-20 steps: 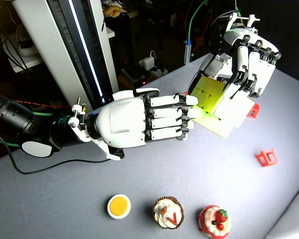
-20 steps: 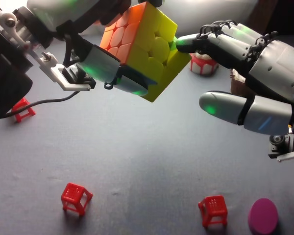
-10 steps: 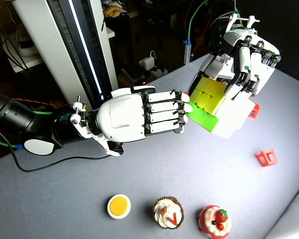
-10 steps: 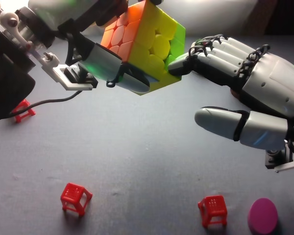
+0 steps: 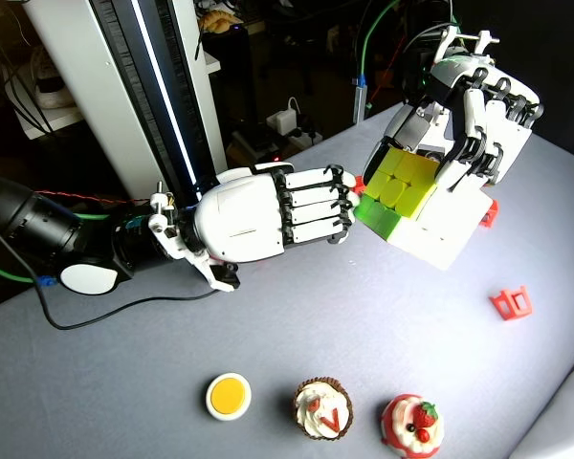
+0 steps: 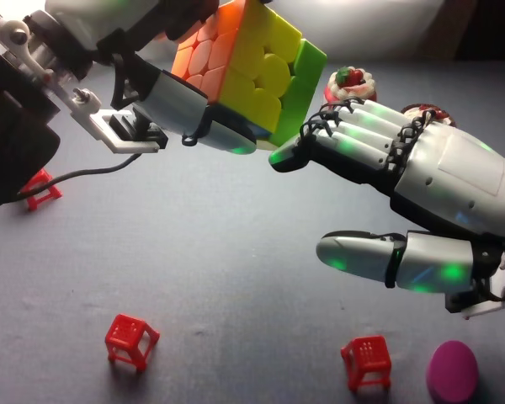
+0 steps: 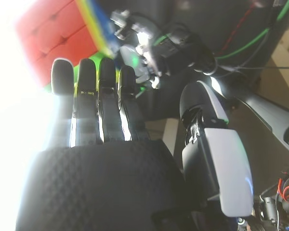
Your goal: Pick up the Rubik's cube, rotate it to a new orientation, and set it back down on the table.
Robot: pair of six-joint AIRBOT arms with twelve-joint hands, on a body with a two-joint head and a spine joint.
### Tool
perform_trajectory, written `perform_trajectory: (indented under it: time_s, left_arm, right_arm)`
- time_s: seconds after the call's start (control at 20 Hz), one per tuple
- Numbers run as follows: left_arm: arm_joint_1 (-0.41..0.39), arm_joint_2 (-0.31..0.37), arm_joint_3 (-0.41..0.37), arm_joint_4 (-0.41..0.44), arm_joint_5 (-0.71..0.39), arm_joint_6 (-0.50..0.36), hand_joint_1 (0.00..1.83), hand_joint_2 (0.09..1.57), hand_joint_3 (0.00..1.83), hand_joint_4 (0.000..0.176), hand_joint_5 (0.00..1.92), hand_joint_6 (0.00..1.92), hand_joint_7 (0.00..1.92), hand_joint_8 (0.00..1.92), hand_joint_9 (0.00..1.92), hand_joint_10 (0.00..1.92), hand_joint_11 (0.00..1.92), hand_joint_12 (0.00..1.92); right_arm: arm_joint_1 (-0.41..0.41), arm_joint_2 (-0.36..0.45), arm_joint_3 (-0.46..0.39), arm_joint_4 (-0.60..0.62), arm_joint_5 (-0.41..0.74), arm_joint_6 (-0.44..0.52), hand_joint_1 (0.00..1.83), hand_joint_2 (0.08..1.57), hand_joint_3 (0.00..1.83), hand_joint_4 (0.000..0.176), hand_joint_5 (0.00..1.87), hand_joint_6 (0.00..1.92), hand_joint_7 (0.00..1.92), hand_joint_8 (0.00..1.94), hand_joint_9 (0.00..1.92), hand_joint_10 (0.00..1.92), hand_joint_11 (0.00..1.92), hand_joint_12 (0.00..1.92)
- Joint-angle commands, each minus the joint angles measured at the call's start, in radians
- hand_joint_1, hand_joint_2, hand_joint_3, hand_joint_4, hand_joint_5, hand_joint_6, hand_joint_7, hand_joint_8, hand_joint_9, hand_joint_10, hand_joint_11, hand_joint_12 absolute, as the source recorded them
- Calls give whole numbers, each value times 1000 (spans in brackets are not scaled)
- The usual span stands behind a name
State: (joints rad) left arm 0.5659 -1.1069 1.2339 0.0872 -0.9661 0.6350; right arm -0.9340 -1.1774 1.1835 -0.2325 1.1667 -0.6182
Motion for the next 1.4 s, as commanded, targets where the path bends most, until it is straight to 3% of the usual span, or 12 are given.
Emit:
perform_trajectory:
  time_s: [0.0, 0.15, 0.2, 0.3, 0.55, 0.75, 0.85, 0.9, 0.95, 1.0, 1.1, 1.35]
  left_arm:
    - [-14, -6, -1, -22, -163, -22, 1415, 715, 864, 0, 987, 1921, 1198, 1921, 1357, 1921, 1488, 1921]
    - [-11, -5, -1, -22, -162, -22, 1411, 715, 881, 0, 976, 1921, 1165, 1921, 1307, 1921, 1441, 1921]
    - [-8, -5, -1, -22, -162, -22, 1120, 709, 1188, 0, 852, 1860, 1157, 1921, 1299, 1921, 1432, 1921]
    - [-6, -6, 0, -22, -160, -22, 1424, 703, 930, 0, 1043, 1921, 1268, 1921, 1422, 1921, 1532, 1921]
    - [2, -6, 1, -27, -162, -23, 1408, 711, 899, 0, 1050, 1921, 1238, 1921, 1381, 1921, 1503, 1921]
    - [5, -12, 2, -27, -165, -27, 1444, 730, 832, 0, 1059, 1921, 1265, 1921, 1413, 1921, 1526, 1921]
    - [8, -15, 2, -22, -174, -34, 1438, 696, 904, 0, 1049, 1921, 1261, 1921, 1409, 1921, 1535, 1921]
    - [8, -17, 2, -17, -176, -36, 1081, 632, 1334, 0, 899, 1803, 1253, 1921, 1405, 1921, 1534, 1921]
    - [8, -18, 2, -15, -178, -37, 1081, 632, 1334, 0, 899, 1803, 1253, 1921, 1405, 1921, 1534, 1921]
    - [8, -19, 1, -14, -181, -39, 1065, 630, 1349, 0, 893, 1794, 1262, 1921, 1410, 1921, 1534, 1921]
    - [8, -18, -1, -10, -189, -44, 1054, 641, 1357, 0, 882, 1824, 1252, 1921, 1391, 1921, 1516, 1921]
    - [8, -18, -6, -3, -204, -45, 1203, 552, 1577, 0, 911, 1867, 1074, 1921, 1388, 1921, 1517, 1921]
  right_arm:
    - [7, 0, -2, 26, 109, 5, 131, 1298, 0, 0, 19, 833, 84, 781, 0, 1134, 0, 1717]
    - [7, 0, -1, 23, 110, 5, 125, 1303, 0, 0, 35, 843, 106, 792, 0, 1204, 0, 1758]
    - [7, 20, -5, 23, 111, 5, 142, 1321, 6, 0, 36, 844, 93, 775, 0, 1178, 0, 1817]
    - [11, 29, -16, 23, 114, 5, 85, 1327, 7, 0, 107, 754, 154, 629, 0, 1181, 0, 1644]
    - [36, 77, -43, 52, 139, 5, 0, 1351, 3, 0, 11, 765, 101, 531, 0, 1122, 0, 1655]
    - [38, 80, -32, 75, 144, 5, 87, 1343, 0, 0, 0, 618, 33, 135, 0, 774, 0, 1434]
    - [38, 80, -16, 92, 143, 5, 61, 1347, 0, 0, 0, 500, 14, 74, 0, 624, 0, 1313]
    - [38, 80, -8, 102, 143, 5, 3, 1378, 5, 0, 0, 325, 40, 44, 0, 584, 0, 1234]
    - [38, 80, -2, 110, 143, 5, 3, 1378, 5, 0, 0, 325, 40, 44, 0, 584, 0, 1234]
    - [38, 78, 4, 116, 137, 5, 0, 1387, 5, 0, 0, 70, 68, 38, 0, 596, 0, 1245]
    - [38, 71, 16, 124, 121, 5, 0, 1374, 0, 0, 62, 77, 120, 43, 0, 640, 0, 1107]
    - [20, 46, 38, 148, 108, 5, 0, 1379, 0, 0, 119, 105, 215, 62, 0, 784, 0, 1205]
